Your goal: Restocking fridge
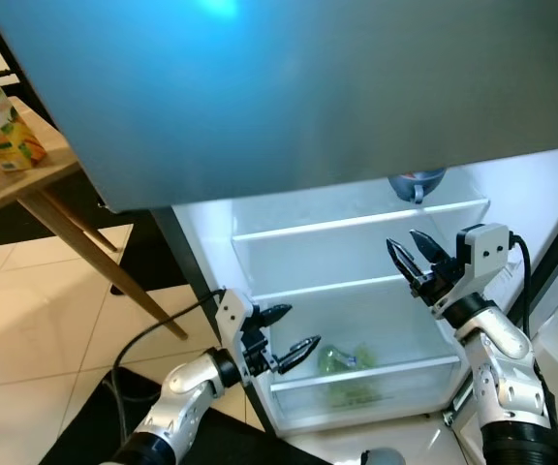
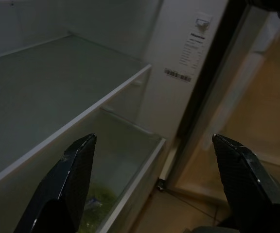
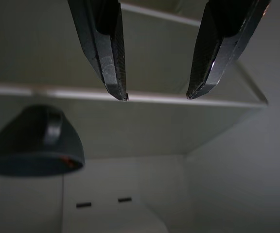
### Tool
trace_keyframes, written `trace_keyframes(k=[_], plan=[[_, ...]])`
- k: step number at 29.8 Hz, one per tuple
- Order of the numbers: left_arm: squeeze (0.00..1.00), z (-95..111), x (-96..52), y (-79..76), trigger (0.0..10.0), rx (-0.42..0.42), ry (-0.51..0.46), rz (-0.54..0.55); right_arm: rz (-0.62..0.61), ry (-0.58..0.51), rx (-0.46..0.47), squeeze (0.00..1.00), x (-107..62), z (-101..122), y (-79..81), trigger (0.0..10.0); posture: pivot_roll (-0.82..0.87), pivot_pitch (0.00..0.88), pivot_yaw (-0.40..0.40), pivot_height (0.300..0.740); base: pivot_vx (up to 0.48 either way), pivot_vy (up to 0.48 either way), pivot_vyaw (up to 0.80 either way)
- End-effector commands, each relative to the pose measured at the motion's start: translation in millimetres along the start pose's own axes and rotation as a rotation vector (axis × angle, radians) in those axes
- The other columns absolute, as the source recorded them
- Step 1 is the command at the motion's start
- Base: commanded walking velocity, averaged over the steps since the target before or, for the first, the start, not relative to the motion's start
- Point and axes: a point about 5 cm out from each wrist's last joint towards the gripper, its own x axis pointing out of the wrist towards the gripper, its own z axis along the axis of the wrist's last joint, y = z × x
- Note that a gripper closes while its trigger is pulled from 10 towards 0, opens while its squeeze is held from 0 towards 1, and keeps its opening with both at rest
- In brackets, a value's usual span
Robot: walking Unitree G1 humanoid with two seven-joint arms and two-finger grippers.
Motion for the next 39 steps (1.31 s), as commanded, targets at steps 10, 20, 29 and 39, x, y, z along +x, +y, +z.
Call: trace_keyframes(k=[10,20,29,39], plan=[[0.0,-14.6,-2.3,-16.8,10.0,-0.038,0.064,-0.148,-0.011,0.055,0.045,0.0,-8.9,-17.4,-0.1,10.0,-0.14,0.032,0.095,0.727,0.0,0.0,0.0],[0.0,-39.2,-15.6,-32.8,10.0,-0.048,0.196,-0.251,-0.058,0.183,0.119,0.0,-39.6,-56.6,-0.9,10.0,-0.14,0.042,0.102,0.74,0.0,0.0,0.0],[0.0,-46.6,-20.7,-26.9,10.0,-0.031,0.267,-0.204,-0.115,0.319,0.172,0.0,-61.3,-92.1,1.5,10.0,-0.14,0.043,0.105,0.74,0.0,0.0,0.0],[0.0,-81.4,-51.6,-22.2,10.0,-0.102,0.446,-0.03,-0.263,0.637,0.235,0.0,-116.0,-156.4,14.1,10.0,-0.14,0.046,0.102,0.74,0.0,0.0,0.0]])
